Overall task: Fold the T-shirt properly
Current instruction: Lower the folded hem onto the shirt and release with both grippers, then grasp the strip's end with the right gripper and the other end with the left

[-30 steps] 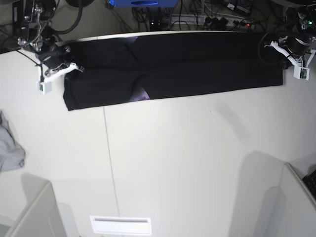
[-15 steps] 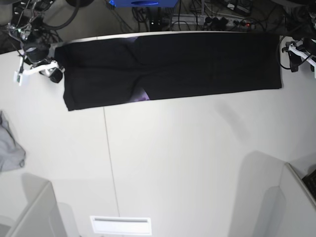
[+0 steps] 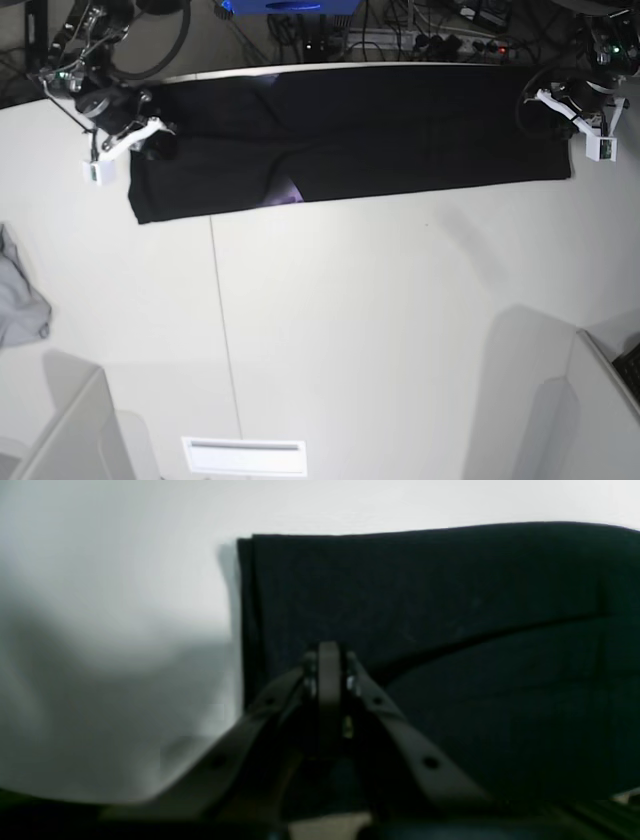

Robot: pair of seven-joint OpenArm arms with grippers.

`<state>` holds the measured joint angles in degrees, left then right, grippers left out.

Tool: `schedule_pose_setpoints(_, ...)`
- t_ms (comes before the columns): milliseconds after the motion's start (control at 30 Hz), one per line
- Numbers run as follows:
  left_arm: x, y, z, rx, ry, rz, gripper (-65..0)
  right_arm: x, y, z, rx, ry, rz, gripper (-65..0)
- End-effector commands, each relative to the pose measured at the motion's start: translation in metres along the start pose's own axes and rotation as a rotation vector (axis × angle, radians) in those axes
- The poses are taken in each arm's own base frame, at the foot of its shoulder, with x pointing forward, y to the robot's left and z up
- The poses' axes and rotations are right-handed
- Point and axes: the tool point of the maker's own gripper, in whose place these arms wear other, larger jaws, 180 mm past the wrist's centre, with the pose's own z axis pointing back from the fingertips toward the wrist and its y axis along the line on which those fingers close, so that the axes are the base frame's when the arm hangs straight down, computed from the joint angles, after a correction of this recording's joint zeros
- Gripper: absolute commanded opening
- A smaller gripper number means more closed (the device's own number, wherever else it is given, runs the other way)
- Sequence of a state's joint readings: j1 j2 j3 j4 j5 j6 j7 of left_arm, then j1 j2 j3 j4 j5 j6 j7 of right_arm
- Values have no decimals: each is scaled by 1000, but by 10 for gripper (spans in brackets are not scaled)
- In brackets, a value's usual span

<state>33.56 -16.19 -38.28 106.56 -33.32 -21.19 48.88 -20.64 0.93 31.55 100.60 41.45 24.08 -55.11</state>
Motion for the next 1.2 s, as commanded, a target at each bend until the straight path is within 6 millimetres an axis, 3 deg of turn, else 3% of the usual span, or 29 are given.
schedule_pose_setpoints(0,2,5,0,8,-5,-2,-650,6,-2,2,3,-19,9,-650)
schedule_pose_setpoints(133,-21,6,-19,-13,65,48,-650,4,-16,-2,-48,16,35,-650)
schedule_pose_setpoints(267,-32,5,-37,-27,119,44,-650,-2,-34,-11,-171,97,129,-650)
schedule_pose_setpoints(467,-25,7,-53,21,132,-20,-650,9,-52,-24,-277,93,182,-650)
schedule_pose_setpoints(600,-11,-1,-59,10,95,-6,-650,17,-61,-39,-299,119,173,-650)
schedule_pose_setpoints(833,26,-5,-67,1,14,-1,-650,56,-58,-54,-328,89,211,-650)
schedule_pose_setpoints(1033,40,-6,-67,0,57,3,-650,85,-54,-46,-371,32,263,-650)
schedule_pose_setpoints(1167,67,-14,-54,-1,-18,-48,-650,95,-41,-34,-375,-20,296,-650)
